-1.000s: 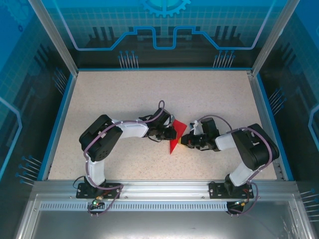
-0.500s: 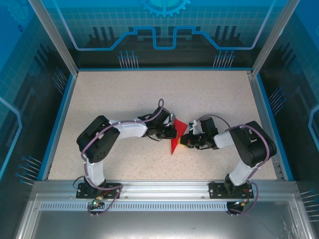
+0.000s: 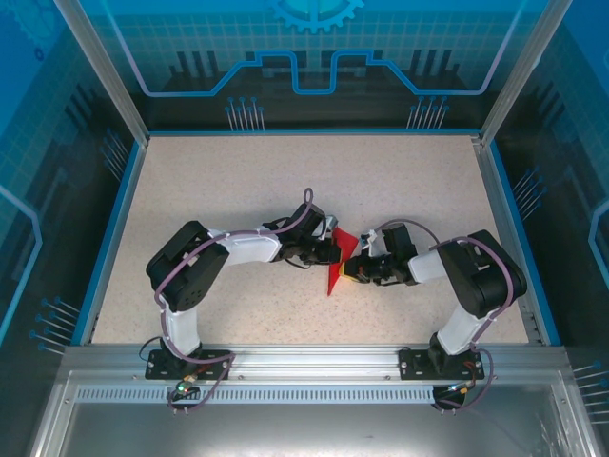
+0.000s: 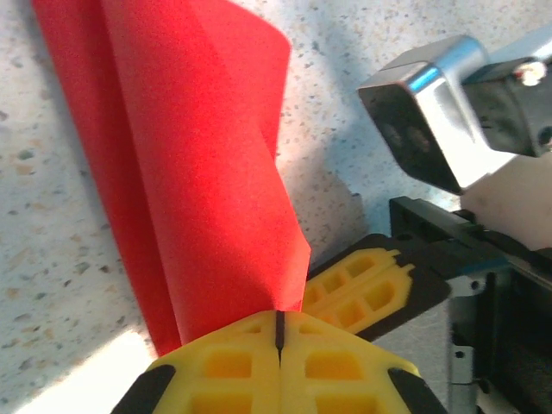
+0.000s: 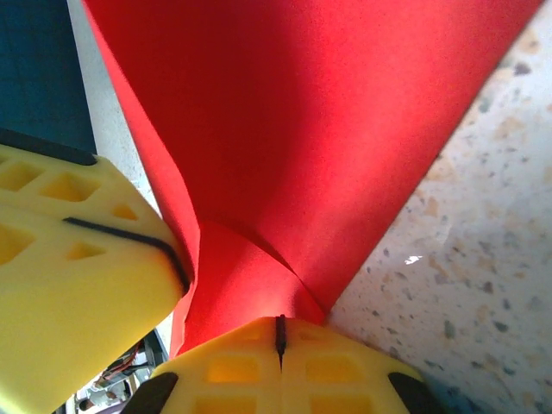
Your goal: Fold a paper plane with a square sheet of paper (pick it up from the middle)
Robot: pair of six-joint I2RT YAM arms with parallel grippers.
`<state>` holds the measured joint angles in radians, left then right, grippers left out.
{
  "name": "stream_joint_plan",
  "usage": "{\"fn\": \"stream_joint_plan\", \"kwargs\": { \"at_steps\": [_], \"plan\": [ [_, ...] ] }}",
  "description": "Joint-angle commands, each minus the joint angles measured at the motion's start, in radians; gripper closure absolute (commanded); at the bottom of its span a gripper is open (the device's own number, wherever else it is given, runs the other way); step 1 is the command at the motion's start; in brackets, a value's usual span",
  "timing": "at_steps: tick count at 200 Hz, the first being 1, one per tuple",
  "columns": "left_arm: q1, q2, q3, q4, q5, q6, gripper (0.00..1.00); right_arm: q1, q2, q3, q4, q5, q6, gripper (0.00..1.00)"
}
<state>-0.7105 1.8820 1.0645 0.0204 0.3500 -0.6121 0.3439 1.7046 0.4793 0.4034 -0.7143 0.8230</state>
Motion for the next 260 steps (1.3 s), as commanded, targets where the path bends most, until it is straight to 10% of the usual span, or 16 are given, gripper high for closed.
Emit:
{"fn": "stream_joint_plan", "kwargs": {
  "at_steps": [1,260],
  "plan": [
    [0.003,-0.021,0.000,0.040,0.051,-0.027,0.98,0.015,0.065,0.001,0.005,0.069,-0.015,0.99],
    [0.043,0.080,-0.026,0.110,0.091,-0.035,0.98,-0.020,0.029,-0.062,0.238,-0.014,0.116,0.90]
  ]
}}
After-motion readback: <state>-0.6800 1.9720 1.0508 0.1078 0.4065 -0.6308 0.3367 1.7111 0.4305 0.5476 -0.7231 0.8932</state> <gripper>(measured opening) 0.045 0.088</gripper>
